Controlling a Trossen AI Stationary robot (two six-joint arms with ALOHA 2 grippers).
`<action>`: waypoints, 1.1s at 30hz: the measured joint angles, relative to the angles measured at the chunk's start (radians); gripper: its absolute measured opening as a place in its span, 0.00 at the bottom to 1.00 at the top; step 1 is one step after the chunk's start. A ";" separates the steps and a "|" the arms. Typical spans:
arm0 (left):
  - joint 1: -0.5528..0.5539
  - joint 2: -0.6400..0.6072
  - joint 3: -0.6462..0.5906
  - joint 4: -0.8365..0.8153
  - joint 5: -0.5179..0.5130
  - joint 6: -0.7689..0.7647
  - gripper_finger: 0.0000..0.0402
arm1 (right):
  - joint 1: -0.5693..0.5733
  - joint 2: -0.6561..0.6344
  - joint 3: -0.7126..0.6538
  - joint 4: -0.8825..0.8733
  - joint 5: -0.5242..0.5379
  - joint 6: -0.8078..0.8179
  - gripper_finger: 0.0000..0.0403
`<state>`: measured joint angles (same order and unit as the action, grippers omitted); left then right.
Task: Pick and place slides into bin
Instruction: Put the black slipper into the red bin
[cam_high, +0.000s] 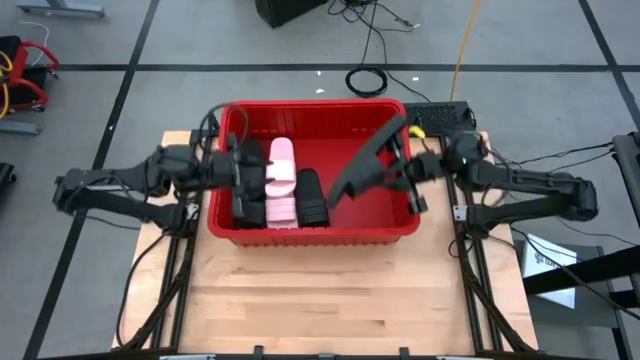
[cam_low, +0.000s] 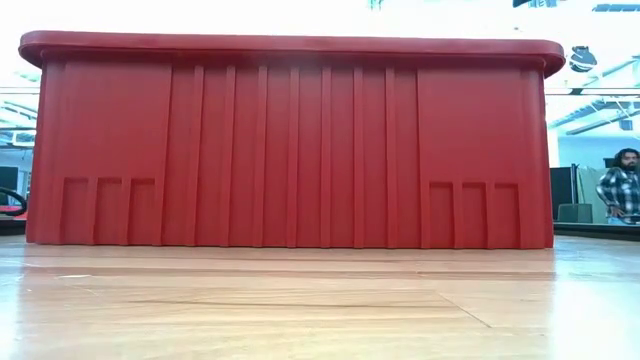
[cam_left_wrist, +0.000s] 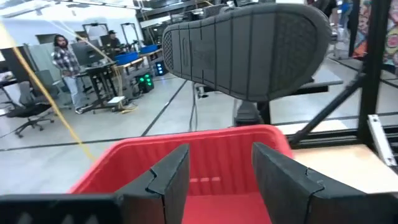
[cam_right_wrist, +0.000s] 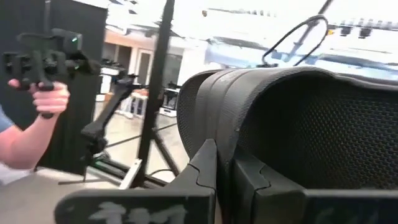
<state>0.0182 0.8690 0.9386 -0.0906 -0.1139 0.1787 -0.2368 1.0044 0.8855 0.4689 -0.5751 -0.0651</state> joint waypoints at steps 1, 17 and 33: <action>0.036 -0.004 0.000 -0.002 0.029 0.000 0.45 | -0.036 0.010 0.013 0.003 -0.027 0.014 0.01; 0.465 -0.005 0.034 -0.034 0.381 -0.030 0.45 | -0.402 0.288 0.335 -0.108 -0.438 0.195 0.01; 0.576 -0.003 0.060 -0.109 0.431 -0.001 0.45 | -0.557 0.594 0.612 -0.123 -0.767 0.427 0.01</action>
<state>0.5942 0.8658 0.9989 -0.1994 0.3171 0.1781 -0.7936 1.5987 1.4980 0.3462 -1.3416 0.3620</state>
